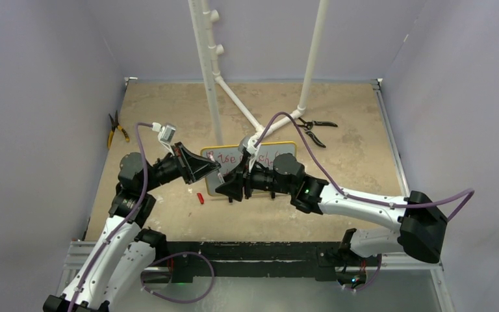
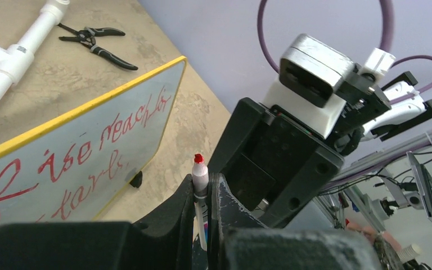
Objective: Write a sentence on the whiteboard
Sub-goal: Write a sentence on the whiteboard, then close the whiteboard marker at the center of the board.
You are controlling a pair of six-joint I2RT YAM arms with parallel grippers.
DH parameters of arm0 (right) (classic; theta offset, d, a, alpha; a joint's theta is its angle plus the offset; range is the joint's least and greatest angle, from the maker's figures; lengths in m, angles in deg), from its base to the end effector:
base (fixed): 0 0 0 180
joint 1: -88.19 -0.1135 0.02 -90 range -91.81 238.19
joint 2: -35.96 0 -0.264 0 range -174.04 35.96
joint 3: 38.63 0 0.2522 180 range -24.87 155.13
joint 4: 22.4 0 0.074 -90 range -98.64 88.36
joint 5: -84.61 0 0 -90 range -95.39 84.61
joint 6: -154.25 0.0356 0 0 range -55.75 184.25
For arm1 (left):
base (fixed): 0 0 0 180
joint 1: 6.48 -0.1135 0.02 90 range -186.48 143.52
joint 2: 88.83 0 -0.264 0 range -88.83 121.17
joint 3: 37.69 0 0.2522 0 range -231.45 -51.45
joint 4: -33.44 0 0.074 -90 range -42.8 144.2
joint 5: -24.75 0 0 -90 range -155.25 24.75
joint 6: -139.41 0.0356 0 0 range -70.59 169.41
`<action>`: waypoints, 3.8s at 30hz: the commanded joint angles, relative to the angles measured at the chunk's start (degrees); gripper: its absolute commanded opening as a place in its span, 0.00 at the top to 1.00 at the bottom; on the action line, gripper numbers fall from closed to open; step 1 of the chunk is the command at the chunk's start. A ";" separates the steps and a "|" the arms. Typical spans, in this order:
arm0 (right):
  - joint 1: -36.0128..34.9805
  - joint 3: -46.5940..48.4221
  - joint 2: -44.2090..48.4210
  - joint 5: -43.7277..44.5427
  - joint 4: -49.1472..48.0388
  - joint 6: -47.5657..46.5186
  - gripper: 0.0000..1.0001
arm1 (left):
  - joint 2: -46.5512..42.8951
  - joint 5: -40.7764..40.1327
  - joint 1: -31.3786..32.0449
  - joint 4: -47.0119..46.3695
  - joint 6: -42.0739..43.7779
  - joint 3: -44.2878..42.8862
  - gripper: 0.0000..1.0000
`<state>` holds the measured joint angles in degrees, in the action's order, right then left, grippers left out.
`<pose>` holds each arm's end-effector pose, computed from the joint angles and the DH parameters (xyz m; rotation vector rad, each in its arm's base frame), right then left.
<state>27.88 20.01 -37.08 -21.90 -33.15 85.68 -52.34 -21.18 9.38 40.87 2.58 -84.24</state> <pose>0.1374 0.2614 0.2964 -0.8254 1.6066 1.2951 0.1429 -0.0663 0.3191 0.2251 1.7142 -1.4172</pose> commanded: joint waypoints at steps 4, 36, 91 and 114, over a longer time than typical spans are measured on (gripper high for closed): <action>0.55 1.09 0.15 -1.93 -7.55 3.38 0.70 | -1.61 3.12 -0.04 -2.42 1.30 -1.34 1.00; 0.46 -20.89 28.02 18.56 -0.18 -1.25 1.00 | 10.01 -41.90 -0.05 45.18 0.31 -7.31 0.51; 0.25 -21.52 21.93 6.00 -2.53 -1.97 1.00 | 12.52 -55.73 5.24 32.98 -1.84 6.48 1.00; -10.97 0.29 -9.08 15.81 6.23 9.33 1.00 | -15.72 -36.57 5.17 18.17 -2.35 4.65 1.00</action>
<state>17.10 16.01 -44.75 -7.74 -27.79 92.87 -66.35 -63.74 14.34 64.08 0.35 -80.20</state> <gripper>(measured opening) 0.053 0.069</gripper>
